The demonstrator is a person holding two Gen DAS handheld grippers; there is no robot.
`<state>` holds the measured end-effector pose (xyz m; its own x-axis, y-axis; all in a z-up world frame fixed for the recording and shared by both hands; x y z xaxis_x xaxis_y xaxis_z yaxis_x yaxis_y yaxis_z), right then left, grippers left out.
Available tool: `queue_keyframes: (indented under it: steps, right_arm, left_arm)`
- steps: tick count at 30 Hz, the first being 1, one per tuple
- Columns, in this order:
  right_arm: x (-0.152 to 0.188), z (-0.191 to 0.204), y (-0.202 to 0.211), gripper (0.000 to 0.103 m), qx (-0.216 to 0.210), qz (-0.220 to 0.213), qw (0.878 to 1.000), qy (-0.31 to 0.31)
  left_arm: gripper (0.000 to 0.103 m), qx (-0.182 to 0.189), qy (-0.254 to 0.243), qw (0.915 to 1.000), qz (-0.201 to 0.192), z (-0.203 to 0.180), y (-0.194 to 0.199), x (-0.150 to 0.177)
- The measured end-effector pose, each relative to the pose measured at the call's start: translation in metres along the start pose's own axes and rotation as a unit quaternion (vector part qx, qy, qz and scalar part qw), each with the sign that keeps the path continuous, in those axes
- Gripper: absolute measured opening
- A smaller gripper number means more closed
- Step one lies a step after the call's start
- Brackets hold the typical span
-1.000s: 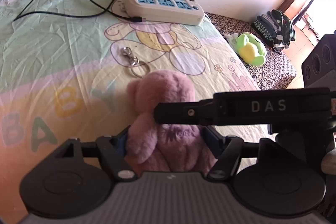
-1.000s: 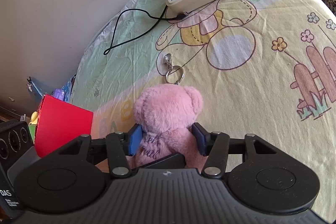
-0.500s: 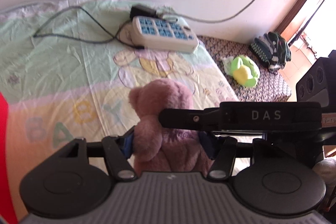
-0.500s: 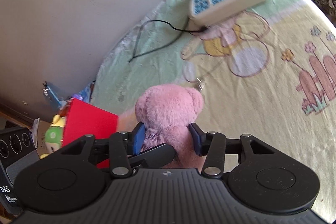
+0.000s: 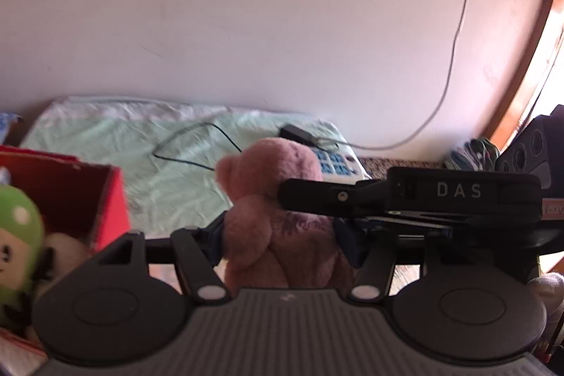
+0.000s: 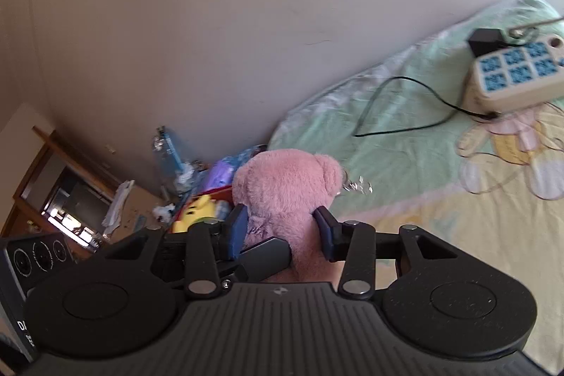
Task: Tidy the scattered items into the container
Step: 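Lift the pink teddy bear with the right gripper toward the red box, then lower the pink teddy bear into the box beside the green bug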
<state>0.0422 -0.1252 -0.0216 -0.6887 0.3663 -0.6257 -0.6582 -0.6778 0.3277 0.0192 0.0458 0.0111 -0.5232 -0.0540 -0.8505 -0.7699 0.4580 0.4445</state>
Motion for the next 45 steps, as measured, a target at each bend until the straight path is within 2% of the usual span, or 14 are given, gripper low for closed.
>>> queue_keyframes:
  steps: [9,14,20,23,28,34,41,45]
  right_arm:
    - [0.008,0.074,-0.046,0.045,-0.069,0.004,0.997,0.03]
    - [0.013,0.105,-0.074,0.045,-0.078,-0.005,0.997,0.027]
    - [0.023,0.127,-0.102,0.045,-0.088,-0.015,0.995,-0.032]
    - [0.033,0.136,-0.112,0.045,-0.082,-0.022,0.995,-0.052]
    - [0.055,0.138,-0.113,0.045,-0.066,-0.026,0.993,-0.099]
    - [0.073,0.122,-0.11,0.044,-0.013,-0.041,0.992,-0.116]
    - [0.081,0.106,-0.127,0.042,0.057,-0.068,0.994,-0.068]
    - [0.089,0.104,-0.132,0.042,0.065,-0.096,0.992,-0.04]
  left_arm:
    - [0.061,-0.055,0.0,0.9965,-0.063,0.056,0.067,-0.026]
    - [0.061,-0.054,0.002,0.9956,-0.076,0.093,0.09,-0.04]
    - [0.061,-0.045,-0.009,0.9959,-0.077,0.132,0.113,-0.055]
    - [0.061,-0.039,-0.02,0.9965,-0.072,0.147,0.119,-0.056]
    - [0.061,-0.008,-0.02,0.9985,-0.05,0.162,0.121,-0.042]
    - [0.061,0.031,-0.016,0.9993,-0.011,0.17,0.093,-0.023]
    - [0.061,0.045,-0.017,0.9985,0.025,0.187,0.05,-0.006]
    - [0.06,0.049,-0.027,0.9982,0.017,0.192,0.042,-0.001]
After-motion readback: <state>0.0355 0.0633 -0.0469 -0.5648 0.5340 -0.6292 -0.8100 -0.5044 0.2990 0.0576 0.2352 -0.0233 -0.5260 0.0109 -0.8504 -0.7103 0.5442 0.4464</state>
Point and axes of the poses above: each gripper's, at about its wrist camera, not at the fingertips, and y roughly against the way its jaws point, z to its left, x to its underside, the point moved 2 cm from there along -y, roughly the way its jaws point, and after that the axes turned 6 degrees about -z, right-handed, at the moved point
